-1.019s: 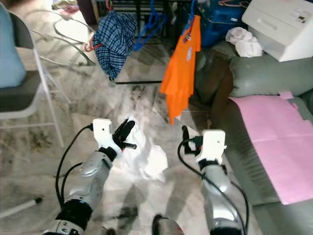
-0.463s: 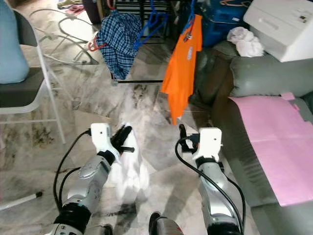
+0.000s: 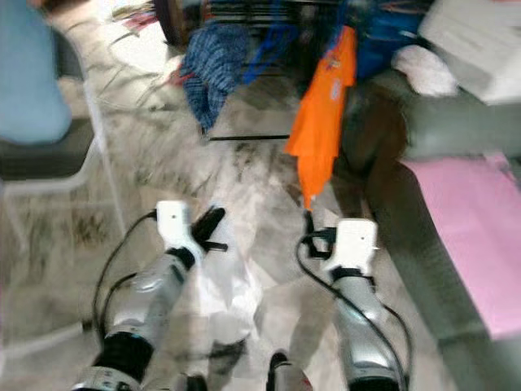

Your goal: Hang hanger

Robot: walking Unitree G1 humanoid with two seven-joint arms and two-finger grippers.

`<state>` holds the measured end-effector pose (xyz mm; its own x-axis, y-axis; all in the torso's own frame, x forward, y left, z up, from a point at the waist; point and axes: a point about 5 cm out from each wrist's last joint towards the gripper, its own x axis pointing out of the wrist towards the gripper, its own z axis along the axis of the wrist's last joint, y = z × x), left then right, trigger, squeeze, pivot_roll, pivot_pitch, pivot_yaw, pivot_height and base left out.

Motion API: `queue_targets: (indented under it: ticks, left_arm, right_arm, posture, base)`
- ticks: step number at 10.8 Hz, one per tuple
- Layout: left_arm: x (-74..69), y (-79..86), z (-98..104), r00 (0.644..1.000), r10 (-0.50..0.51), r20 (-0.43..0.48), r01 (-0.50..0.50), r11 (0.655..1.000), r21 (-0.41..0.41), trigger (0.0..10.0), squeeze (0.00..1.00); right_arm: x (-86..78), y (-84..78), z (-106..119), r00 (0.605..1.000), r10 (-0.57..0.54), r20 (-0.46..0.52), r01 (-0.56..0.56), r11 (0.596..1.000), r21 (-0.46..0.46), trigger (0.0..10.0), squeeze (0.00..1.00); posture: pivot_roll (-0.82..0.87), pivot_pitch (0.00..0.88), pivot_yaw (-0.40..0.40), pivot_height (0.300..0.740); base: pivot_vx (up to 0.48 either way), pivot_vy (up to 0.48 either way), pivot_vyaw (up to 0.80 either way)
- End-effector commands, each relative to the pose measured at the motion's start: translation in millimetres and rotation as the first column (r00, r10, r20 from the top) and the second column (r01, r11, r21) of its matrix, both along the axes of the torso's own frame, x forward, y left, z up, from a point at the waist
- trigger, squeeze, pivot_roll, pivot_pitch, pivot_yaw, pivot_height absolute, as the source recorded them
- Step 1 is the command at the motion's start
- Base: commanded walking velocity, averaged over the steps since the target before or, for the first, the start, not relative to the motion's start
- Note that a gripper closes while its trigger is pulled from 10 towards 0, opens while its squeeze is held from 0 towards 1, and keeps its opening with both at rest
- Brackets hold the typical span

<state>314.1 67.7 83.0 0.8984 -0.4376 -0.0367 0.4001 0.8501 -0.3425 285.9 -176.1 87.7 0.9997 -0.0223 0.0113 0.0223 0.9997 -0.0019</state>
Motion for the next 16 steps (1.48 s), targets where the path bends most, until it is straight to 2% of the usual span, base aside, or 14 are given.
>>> queue_targets:
  ticks: [1,3,4,8,10,11,12,14,16]
  left_arm:
    - [0.9,2.1,3.4,1.0,-0.005,0.016,0.005,1.0,0.007,10.0,0.0]
    - [0.2,1.9,3.9,1.0,-0.006,0.024,0.005,1.0,0.007,10.0,0.0]
    - [0.4,0.0,10.4,0.997,-0.018,0.075,0.018,1.0,-0.005,10.0,0.0]
    - [-3.0,7.9,8.7,0.994,0.039,0.101,-0.038,0.999,-0.016,10.0,0.0]
    - [8.5,3.3,35.4,0.981,0.059,0.183,-0.05,0.997,-0.05,10.0,0.0]
    - [14.2,-0.5,54.3,0.97,0.049,0.24,-0.033,0.997,-0.07,10.0,0.0]
    - [16.0,-1.3,57.5,0.967,0.037,0.251,-0.022,0.998,-0.063,10.0,0.0]
    - [13.3,0.8,44.7,0.975,0.027,0.222,-0.02,0.999,-0.032,10.0,0.0]
    - [11.3,-1.9,41.3,0.978,0.027,0.208,-0.021,0.999,-0.035,10.0,0.0]
  right_arm:
    - [-0.8,2.1,-2.0,1.0,0.0,-0.006,0.0,1.0,0.005,10.0,0.0]
    - [2.5,4.7,0.3,1.0,0.009,0.0,-0.009,1.0,0.005,10.0,0.0]
    - [3.0,3.9,0.0,1.0,0.016,-0.001,-0.016,1.0,0.0,10.0,0.0]
    - [7.8,9.2,5.8,0.997,0.069,0.018,-0.068,0.997,-0.027,10.0,0.0]
    - [6.7,6.1,15.2,0.997,0.062,0.05,-0.06,0.998,-0.031,10.0,0.0]
    - [6.7,6.0,29.2,0.994,0.059,0.095,-0.056,0.998,-0.026,10.0,0.0]
    - [7.3,5.5,40.3,0.99,0.053,0.13,-0.05,0.998,-0.026,10.0,0.0]
    - [7.2,6.2,45.4,0.987,0.043,0.152,-0.041,0.999,-0.017,10.0,0.0]
    - [3.5,7.2,41.9,0.988,0.056,0.144,-0.053,0.998,-0.025,10.0,0.0]
  posture:
    - [-0.16,0.187,-0.037,0.74]
    - [-0.16,0.178,-0.047,0.74]
    - [-0.15,0.173,-0.055,0.74]
    - [-0.15,0.164,-0.069,0.74]
    - [-0.16,0.159,-0.069,0.74]
    - [-0.17,0.153,-0.062,0.74]
    - [-0.18,0.15,-0.055,0.74]
    - [-0.19,0.145,-0.04,0.74]
    - [-0.19,0.138,-0.037,0.74]
  base:
    - [0.0,0.39,-0.8]
    - [0.0,0.176,-0.23]
    - [0.0,0.0,0.0]
    - [0.0,0.0,0.0]
    - [0.0,0.0,0.0]
    - [0.0,0.0,0.0]
    - [0.0,0.0,0.0]
    - [0.129,0.0,0.0]
    - [0.279,0.0,0.0]
